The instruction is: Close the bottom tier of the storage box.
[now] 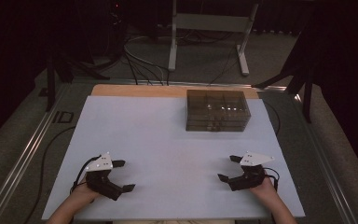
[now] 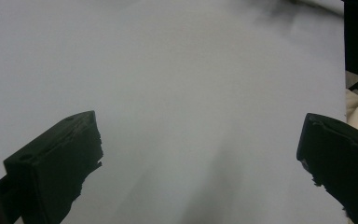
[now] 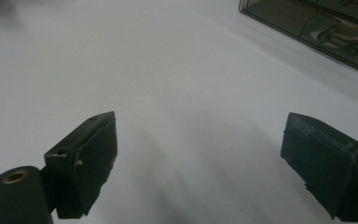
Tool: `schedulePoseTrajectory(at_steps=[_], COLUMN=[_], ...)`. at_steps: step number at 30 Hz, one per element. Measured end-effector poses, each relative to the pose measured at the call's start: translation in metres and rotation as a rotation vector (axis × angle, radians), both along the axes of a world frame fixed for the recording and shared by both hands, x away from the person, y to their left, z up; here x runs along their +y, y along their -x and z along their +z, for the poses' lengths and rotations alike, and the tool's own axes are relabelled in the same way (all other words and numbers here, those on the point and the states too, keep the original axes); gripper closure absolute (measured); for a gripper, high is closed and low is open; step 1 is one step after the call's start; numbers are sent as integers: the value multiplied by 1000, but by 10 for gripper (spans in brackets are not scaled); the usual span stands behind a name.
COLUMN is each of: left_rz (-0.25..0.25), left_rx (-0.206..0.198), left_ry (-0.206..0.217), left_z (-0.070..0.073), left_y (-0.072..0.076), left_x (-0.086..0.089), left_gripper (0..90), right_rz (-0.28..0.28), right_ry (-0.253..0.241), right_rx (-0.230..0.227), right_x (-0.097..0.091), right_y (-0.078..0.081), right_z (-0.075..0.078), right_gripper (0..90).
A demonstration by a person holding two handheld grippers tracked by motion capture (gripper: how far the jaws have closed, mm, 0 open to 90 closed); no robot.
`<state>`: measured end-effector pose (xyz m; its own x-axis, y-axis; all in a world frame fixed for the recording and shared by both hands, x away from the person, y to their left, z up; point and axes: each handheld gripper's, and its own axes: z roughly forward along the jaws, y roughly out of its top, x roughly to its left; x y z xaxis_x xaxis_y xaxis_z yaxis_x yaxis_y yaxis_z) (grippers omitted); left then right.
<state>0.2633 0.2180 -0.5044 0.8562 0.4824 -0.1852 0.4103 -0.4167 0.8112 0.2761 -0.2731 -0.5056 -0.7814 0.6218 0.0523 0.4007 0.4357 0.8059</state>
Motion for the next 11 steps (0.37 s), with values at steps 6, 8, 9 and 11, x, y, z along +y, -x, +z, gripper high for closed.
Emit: schedulePoseTrajectory(at_steps=[6,8,9,11], left_rz=[0,-1,-1,-3], left_rx=[-1,-2,-1,0], left_ry=[1,2,2,-2], left_z=[0,0,0,-1], left_y=[0,1,0,0], left_x=[0,0,0,0], left_gripper=[0,0,0,0], right_rz=[7,7,7,5], right_ry=[9,9,5,8], right_rx=[5,2,3,2], right_x=[0,0,0,-1], right_y=[0,1,0,0], right_z=[-1,-1,-1,-1], right_gripper=[109,109,109,109])
